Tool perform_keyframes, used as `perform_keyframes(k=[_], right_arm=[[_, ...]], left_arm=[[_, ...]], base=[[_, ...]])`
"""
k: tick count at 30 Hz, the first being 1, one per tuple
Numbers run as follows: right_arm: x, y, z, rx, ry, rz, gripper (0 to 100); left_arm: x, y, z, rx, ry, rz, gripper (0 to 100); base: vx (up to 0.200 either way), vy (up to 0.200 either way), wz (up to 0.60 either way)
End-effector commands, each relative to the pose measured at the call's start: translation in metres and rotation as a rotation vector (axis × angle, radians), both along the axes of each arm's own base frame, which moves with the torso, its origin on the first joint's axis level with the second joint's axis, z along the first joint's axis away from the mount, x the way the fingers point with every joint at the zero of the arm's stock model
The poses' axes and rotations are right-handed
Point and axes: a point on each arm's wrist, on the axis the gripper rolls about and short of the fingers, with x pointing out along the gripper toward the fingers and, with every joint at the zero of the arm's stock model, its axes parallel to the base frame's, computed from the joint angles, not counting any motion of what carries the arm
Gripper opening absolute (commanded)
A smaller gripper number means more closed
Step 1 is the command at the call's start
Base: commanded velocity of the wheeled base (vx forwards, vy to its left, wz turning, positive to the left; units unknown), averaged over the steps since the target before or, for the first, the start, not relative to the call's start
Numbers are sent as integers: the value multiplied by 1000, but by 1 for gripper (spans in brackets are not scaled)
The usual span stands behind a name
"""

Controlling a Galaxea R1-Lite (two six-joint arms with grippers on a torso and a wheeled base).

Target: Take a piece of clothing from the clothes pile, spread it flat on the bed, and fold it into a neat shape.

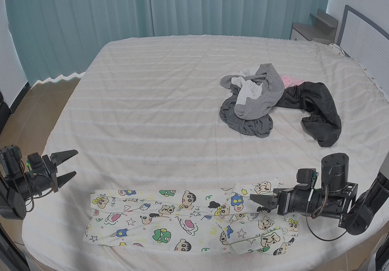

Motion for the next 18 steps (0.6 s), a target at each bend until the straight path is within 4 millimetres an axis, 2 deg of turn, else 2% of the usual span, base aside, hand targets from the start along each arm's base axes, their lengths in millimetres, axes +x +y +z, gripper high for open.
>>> perform_keyframes(k=[1,4,5,6,7,9,11,12,13,14,16,18], right_arm=[[-31,-19,5,26,38,-31,100],[-34,-25,2,30,40,-49,100],[-35,-27,0,31,39,-50,100],[-36,-27,0,33,38,-49,100],[-38,-28,-3,38,41,-42,100],[-41,-29,-6,44,45,-35,100],[-41,-29,-10,48,48,-34,100],[-41,-29,-10,48,48,-34,100],[-43,-30,-16,46,62,-37,100],[-43,-30,-18,45,65,-37,100],[-40,-28,-21,52,67,-41,100],[-39,-28,-23,59,73,-46,100]], left_arm=[[31,8,32,84,-146,-15,100],[41,11,64,132,-228,39,100],[44,6,77,149,-250,69,100],[44,4,81,153,-257,74,100],[43,-10,104,158,-270,68,100],[40,-24,127,139,-213,27,100],[42,-31,141,132,-112,15,100],[42,-30,142,133,-103,17,100],[46,-31,147,201,-13,73,100],[49,-33,143,267,40,104,100],[62,-41,115,480,189,153,100],[65,-44,92,645,315,201,100]], base=[[0,0,0],[0,0,0],[0,0,0],[0,0,0],[0,0,0],[0,0,0],[0,0,0],[0,0,0],[0,0,0],[0,0,0],[0,0,0],[0,0,0]])
